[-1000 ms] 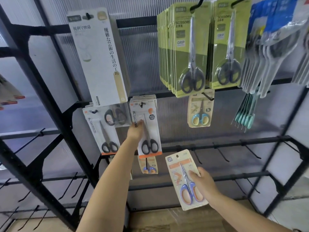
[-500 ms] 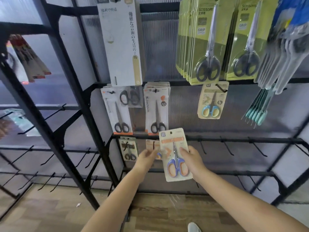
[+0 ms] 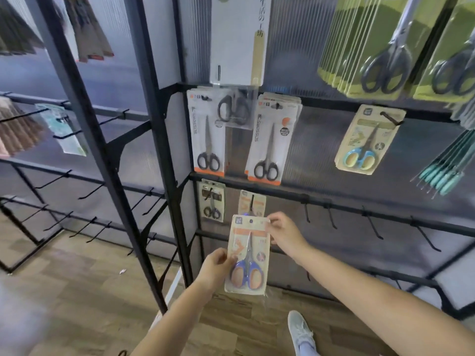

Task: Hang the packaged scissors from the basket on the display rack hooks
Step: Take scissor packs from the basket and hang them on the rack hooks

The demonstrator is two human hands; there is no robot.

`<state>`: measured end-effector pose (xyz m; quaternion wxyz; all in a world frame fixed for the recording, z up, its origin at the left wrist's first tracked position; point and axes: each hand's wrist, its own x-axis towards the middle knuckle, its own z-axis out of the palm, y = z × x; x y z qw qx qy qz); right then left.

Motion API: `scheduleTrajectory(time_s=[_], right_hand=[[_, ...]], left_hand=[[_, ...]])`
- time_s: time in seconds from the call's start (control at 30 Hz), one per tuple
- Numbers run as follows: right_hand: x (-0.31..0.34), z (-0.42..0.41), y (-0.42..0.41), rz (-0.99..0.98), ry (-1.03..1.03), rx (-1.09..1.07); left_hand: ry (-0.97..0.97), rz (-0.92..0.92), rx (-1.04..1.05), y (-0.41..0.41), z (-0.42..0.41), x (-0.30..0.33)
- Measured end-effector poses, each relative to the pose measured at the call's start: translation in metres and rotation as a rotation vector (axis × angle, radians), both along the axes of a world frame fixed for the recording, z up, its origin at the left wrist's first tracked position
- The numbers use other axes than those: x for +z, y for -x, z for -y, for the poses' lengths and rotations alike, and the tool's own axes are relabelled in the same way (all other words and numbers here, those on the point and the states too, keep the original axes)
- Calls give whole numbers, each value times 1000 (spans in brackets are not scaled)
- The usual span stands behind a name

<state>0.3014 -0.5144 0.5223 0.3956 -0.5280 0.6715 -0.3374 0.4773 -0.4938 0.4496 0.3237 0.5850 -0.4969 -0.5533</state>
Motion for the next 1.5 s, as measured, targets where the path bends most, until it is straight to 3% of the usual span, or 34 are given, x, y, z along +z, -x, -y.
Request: scheduleTrajectory(time_s=[0.3,0.77,1.13,1.27,1.5], right_hand=[[-26,66,10,-369,153,143],[-70,117,22,-392,314,210],[-68,136,17,-592,234,195],[-65,140,17,-645,211,192],[-65,140,14,-958,233,237]], left_hand=[[43,9,56,21,46,-43],[162,152,123,37,111,-89],[131,306,116,47,147,-78],[197,318,6,53,158,-67],[339,447,-95,56,162,-40]])
